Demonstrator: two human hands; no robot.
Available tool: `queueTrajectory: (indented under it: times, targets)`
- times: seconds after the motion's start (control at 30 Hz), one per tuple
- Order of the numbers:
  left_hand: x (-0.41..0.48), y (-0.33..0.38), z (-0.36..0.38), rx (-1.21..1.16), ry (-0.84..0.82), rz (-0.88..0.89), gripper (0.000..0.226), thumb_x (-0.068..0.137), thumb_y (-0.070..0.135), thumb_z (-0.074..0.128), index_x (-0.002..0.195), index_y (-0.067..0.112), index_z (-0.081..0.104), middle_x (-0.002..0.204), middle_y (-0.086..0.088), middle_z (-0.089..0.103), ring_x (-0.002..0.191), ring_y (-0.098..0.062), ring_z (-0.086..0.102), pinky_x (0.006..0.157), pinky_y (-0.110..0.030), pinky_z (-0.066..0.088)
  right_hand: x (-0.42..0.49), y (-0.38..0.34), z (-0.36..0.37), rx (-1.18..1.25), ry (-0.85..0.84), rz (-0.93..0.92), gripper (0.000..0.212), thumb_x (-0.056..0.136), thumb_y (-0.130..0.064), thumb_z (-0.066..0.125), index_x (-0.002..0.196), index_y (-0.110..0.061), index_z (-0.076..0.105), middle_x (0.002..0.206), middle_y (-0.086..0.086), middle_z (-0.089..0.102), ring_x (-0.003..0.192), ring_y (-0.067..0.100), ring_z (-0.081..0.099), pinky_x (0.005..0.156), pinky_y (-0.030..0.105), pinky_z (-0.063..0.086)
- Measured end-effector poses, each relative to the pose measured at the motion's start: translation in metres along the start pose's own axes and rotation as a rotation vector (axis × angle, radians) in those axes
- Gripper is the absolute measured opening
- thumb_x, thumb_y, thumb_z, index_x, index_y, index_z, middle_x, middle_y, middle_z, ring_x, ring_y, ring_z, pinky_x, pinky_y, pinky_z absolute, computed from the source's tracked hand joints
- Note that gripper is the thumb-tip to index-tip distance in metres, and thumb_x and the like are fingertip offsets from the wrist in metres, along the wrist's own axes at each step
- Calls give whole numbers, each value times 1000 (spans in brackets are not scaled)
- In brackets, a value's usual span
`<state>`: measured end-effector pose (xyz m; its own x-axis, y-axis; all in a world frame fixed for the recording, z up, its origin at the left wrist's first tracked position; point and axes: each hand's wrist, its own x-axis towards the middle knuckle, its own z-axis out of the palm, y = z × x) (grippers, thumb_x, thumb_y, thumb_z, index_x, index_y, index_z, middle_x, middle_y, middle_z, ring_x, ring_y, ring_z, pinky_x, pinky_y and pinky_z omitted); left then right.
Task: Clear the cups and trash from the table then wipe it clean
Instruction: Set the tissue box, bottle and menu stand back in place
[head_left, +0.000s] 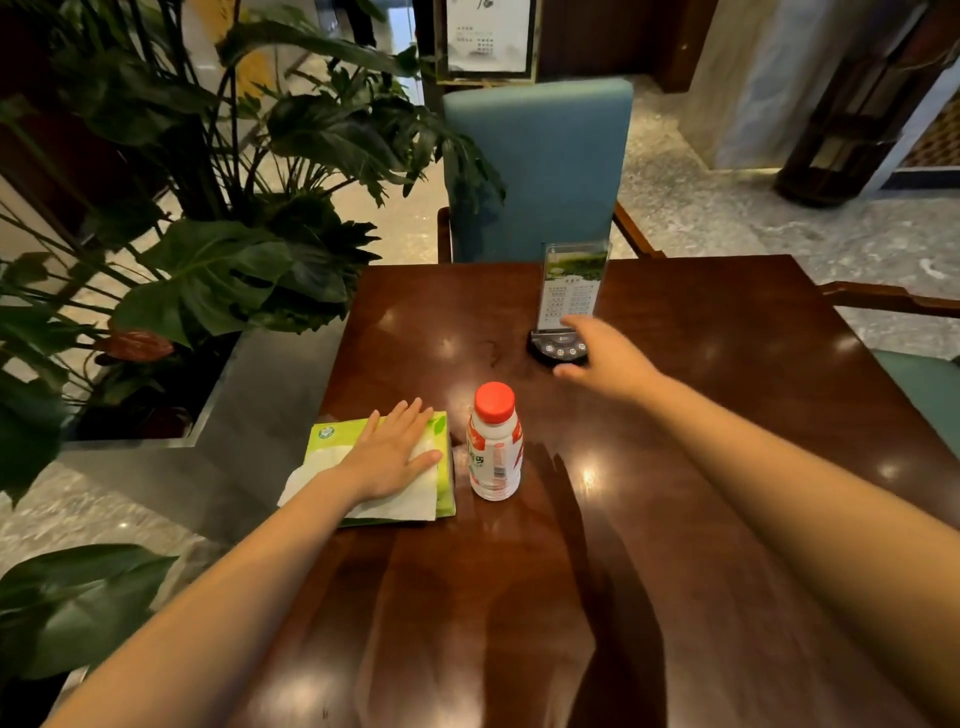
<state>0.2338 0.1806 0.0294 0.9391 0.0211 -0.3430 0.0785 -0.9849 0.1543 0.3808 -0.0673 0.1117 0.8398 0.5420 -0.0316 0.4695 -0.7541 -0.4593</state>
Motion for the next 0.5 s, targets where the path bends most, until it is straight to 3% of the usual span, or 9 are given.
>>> queueTrajectory:
  times: [0.1, 0.2, 0.27, 0.4, 0.5]
  targets:
    - [4, -3, 11, 25, 51, -3, 72, 93, 59, 19, 149, 20, -4, 158, -1, -8, 145, -16, -10, 115, -40, -9, 33, 4, -20, -73, 67, 1, 73, 81, -26, 69, 142, -11, 32, 148, 13, 37, 136, 29, 35, 111, 41, 32]
    - [2, -5, 20, 43, 128, 24, 105, 65, 82, -15, 149, 19, -1, 159, -1, -4, 145, -17, -7, 116, -41, -7, 63, 7, -31, -176, 133, -41, 73, 83, -24, 68, 144, -12, 28, 153, 11, 29, 141, 28, 28, 114, 43, 27]
    - [3, -7, 26, 46, 151, 28, 117, 55, 82, -26, 149, 18, 2, 159, -2, -1, 146, -18, -5, 116, -41, -6, 82, 11, -31, -254, 151, -59, 75, 84, -24, 66, 145, -9, 25, 155, 13, 24, 143, 29, 23, 117, 41, 22]
    - [7, -10, 31, 45, 182, 28, 113, 59, 80, -25, 149, 17, 6, 159, -2, 3, 146, -18, -1, 115, -42, -6, 109, 15, -25, -387, 106, -53, 78, 84, -25, 66, 146, -6, 22, 153, 16, 27, 140, 32, 26, 117, 42, 23]
    - [8, -12, 34, 77, 207, 45, 106, 67, 77, -21, 148, 16, 11, 158, -4, 10, 146, -20, 5, 115, -42, -3, 120, 16, -23, -484, 168, -74, 61, 84, -14, 64, 138, -1, 36, 138, 22, 41, 127, 40, 37, 105, 48, 34]
